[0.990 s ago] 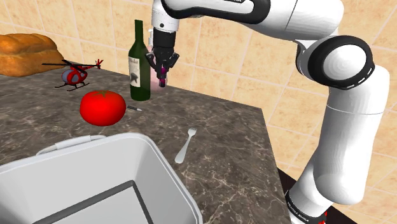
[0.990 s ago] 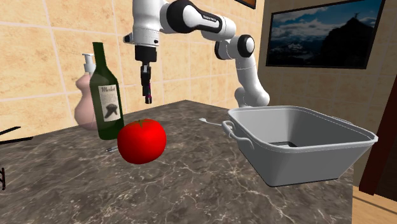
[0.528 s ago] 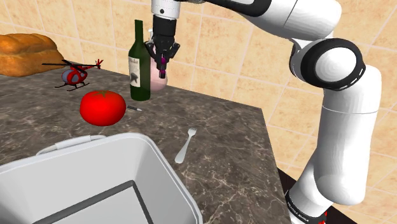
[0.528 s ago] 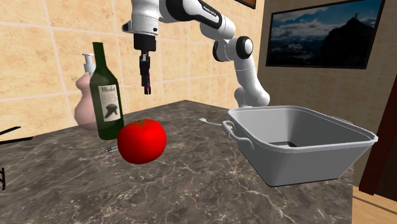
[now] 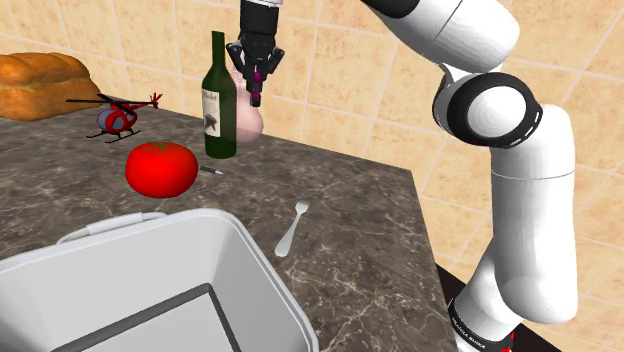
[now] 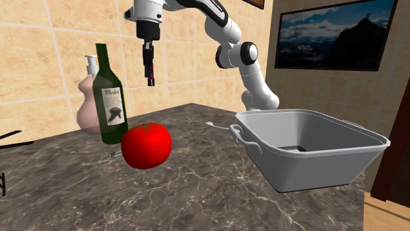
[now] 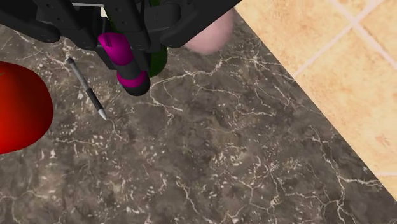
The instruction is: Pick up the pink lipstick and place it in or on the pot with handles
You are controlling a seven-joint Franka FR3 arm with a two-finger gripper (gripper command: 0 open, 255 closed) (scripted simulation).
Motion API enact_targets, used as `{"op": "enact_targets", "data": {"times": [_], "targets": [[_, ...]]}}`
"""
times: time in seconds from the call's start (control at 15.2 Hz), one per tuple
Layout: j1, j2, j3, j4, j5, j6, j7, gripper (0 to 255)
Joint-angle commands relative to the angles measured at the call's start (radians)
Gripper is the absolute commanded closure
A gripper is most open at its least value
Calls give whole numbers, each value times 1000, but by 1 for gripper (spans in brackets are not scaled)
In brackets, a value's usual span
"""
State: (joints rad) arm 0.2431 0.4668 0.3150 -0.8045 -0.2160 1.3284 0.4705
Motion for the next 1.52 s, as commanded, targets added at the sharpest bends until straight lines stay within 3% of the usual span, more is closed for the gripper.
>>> {"op": "enact_targets", "data": {"times": [0.0, 0.26, 0.66, 1.06, 1.45], "targets": [[8, -28, 6, -33, 5, 3, 20, 255], [34, -130, 33, -192, 25, 54, 101, 255], [99, -215, 76, -313, 36, 81, 225, 255], [183, -244, 124, -354, 31, 79, 358, 255], [285, -222, 174, -326, 4, 54, 499, 255]]}}
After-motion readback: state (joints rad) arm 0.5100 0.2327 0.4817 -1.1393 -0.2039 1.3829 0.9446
